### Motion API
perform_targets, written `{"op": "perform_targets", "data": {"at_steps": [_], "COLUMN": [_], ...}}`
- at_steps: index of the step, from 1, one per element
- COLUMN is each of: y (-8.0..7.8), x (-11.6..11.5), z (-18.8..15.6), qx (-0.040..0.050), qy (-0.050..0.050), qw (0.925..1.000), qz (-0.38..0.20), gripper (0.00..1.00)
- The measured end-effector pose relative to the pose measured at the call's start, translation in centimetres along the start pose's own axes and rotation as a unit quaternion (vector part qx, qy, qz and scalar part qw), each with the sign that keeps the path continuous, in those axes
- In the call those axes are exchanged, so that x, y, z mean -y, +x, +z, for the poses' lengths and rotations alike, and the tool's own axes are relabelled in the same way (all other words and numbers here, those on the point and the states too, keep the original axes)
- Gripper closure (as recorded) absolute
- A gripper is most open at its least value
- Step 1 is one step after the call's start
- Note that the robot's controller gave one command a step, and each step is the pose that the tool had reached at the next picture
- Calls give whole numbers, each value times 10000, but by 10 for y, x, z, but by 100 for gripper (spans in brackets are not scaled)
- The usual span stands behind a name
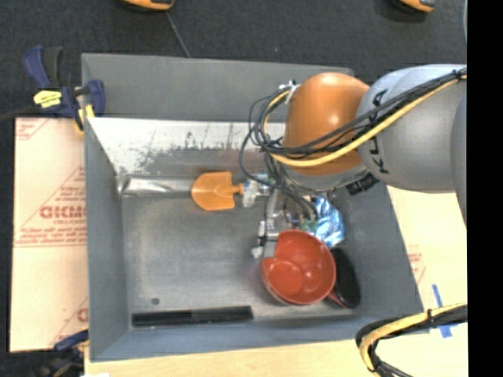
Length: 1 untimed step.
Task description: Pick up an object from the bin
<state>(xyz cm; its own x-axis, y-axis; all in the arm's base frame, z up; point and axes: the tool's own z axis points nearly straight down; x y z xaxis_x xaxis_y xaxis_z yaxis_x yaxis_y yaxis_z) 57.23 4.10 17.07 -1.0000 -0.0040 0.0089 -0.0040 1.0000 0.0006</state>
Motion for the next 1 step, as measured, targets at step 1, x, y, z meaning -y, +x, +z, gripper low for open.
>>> {"op": "perform_targets", "data": {"at_steps": [1], "y": [-2], "x": [0], "z": [-4], "qx": [38], "qy": [-2], "qw": [10000], "qz": [4], "gripper": [0]}}
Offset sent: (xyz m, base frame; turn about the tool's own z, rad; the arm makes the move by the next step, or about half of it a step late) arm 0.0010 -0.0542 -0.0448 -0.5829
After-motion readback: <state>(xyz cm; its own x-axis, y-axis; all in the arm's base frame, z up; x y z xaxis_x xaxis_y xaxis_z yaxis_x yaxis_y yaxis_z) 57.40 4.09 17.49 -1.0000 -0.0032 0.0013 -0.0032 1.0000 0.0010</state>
